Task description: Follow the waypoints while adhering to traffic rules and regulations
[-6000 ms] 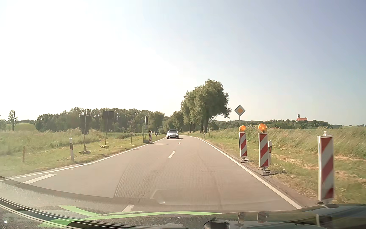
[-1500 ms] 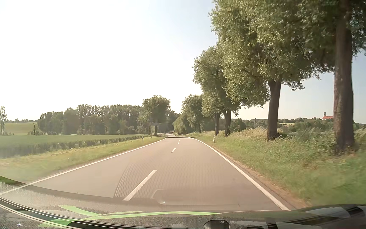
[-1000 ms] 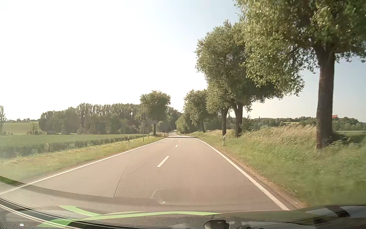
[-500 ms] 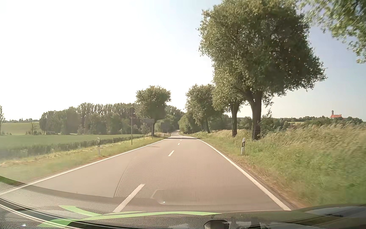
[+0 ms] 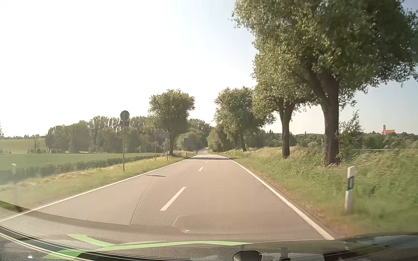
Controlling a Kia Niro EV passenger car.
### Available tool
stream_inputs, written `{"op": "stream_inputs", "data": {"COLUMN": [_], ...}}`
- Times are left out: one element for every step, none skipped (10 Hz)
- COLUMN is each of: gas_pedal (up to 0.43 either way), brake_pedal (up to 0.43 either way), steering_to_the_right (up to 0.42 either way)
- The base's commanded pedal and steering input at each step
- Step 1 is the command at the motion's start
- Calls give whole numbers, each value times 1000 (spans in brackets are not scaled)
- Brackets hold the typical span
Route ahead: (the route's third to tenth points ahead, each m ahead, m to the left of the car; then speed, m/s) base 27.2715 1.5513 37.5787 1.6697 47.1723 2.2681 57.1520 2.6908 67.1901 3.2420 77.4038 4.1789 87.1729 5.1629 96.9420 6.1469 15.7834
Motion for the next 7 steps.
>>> {"op": "stream_inputs", "data": {"gas_pedal": [319, 319, 319, 319, 319, 319, 319], "brake_pedal": [0, 0, 0, 0, 0, 0, 0], "steering_to_the_right": [-10, -10, -9, -9, -9, -9, -9]}}
